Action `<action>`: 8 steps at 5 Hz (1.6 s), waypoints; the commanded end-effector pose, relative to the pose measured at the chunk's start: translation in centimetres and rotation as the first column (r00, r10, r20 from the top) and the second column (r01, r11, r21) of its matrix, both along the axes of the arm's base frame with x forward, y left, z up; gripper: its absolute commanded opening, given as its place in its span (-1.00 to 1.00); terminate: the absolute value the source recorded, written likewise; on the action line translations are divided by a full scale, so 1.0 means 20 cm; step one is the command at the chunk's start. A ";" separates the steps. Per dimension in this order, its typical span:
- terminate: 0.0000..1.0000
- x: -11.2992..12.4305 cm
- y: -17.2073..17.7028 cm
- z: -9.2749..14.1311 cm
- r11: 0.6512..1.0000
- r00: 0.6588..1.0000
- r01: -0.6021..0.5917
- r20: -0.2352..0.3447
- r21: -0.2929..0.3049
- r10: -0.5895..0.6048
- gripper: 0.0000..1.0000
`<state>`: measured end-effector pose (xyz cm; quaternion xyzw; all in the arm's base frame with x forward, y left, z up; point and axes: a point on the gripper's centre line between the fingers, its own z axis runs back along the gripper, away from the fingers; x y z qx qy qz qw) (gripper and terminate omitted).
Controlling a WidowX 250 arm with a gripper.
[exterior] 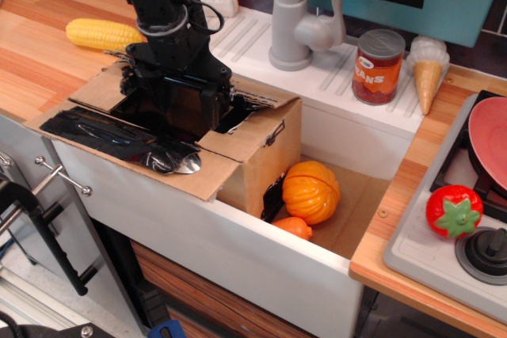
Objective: Open small4fbox flaps
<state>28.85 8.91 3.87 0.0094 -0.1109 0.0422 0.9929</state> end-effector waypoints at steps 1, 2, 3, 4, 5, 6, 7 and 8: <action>-1.00 0.00 0.00 0.00 1.000 1.000 0.000 0.000 0.000 0.000 1.00; -1.00 0.05 0.01 0.00 0.999 0.999 0.036 -0.007 -0.002 -0.036 1.00; -1.00 0.09 0.00 0.01 0.999 0.999 0.047 -0.009 0.003 -0.047 1.00; -1.00 0.12 0.01 0.02 0.998 0.998 0.069 -0.004 0.006 -0.069 1.00; -1.00 0.17 0.01 0.05 0.994 0.995 0.103 -0.004 0.034 -0.103 1.00; -1.00 0.22 -0.01 0.10 0.990 0.992 0.124 0.003 0.071 -0.125 1.00; -1.00 0.27 0.00 0.16 0.984 0.989 0.146 0.000 0.104 -0.146 1.00; -1.00 0.35 0.01 0.19 0.973 0.983 0.183 0.008 0.139 -0.186 1.00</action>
